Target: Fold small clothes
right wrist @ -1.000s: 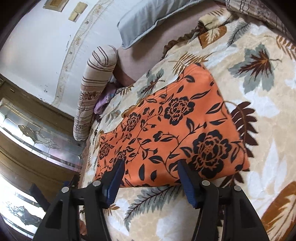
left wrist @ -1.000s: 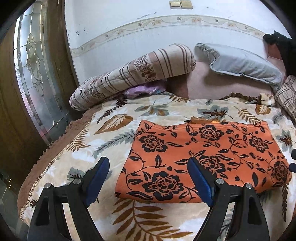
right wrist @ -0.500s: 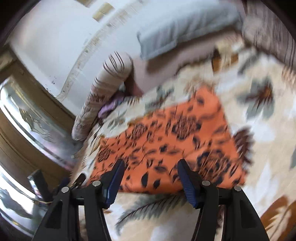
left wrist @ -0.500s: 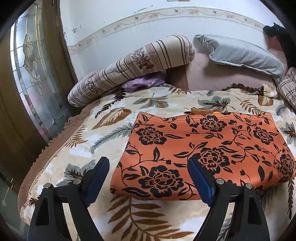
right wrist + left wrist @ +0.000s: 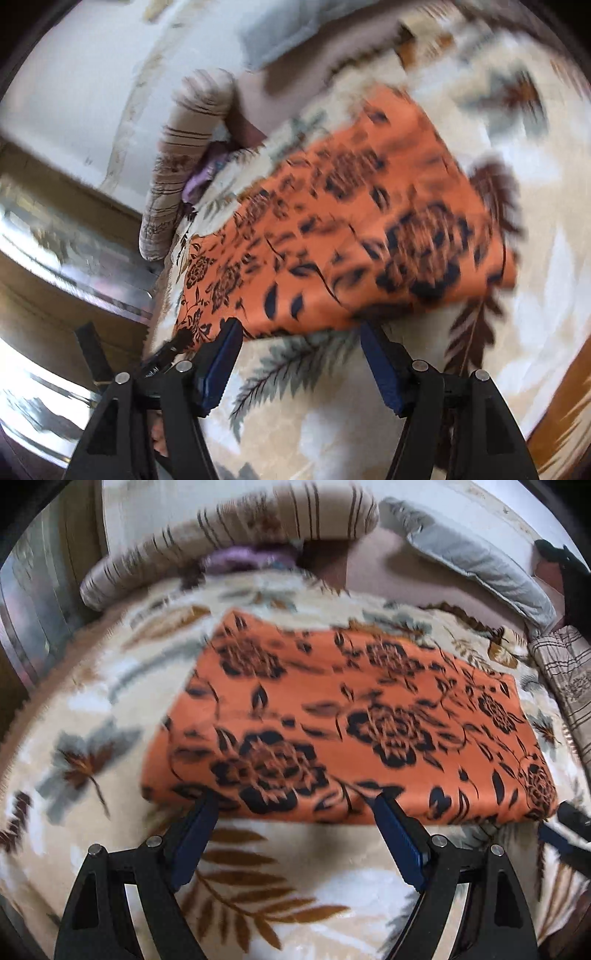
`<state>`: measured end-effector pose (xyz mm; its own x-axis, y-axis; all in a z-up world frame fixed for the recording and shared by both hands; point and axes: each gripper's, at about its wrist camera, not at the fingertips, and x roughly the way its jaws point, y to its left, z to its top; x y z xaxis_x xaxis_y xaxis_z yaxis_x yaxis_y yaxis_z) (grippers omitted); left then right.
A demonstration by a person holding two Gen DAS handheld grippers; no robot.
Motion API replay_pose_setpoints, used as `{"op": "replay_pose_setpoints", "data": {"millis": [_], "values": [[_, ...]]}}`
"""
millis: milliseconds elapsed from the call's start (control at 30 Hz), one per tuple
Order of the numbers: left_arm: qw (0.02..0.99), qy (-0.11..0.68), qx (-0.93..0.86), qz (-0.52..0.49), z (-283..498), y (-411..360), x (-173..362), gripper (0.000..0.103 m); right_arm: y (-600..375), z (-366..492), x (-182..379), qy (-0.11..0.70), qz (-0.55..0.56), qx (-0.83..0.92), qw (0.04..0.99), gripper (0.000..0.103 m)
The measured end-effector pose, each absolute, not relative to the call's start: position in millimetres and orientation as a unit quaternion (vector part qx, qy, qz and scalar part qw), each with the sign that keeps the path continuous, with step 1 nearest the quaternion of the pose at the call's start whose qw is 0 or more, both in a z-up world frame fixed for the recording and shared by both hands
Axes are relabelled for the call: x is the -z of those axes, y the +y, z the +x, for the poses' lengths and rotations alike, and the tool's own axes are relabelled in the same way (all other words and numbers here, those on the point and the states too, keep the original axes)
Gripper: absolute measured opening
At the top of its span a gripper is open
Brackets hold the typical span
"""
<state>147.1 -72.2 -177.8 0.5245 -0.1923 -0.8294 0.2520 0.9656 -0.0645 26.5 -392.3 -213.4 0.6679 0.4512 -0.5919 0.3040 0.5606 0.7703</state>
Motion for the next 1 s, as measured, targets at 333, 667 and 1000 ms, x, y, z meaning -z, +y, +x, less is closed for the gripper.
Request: {"op": "replay_pose_setpoints", "data": {"millis": [333,667,1000], "values": [[0.824,0.534,0.145,-0.118,176,-43,207,0.086,-430,29,258,0.345,0.62,0.008,0.704,0.07],[0.828,0.477,0.16,-0.247,197,-14,215,0.084,-440,49,263,0.286,0.611,0.052,0.737,0.07],[0.83,0.46,0.136,-0.285,213,0,223,0.023,-445,66,262,0.323,0.553,0.089,0.763,0.023]]}}
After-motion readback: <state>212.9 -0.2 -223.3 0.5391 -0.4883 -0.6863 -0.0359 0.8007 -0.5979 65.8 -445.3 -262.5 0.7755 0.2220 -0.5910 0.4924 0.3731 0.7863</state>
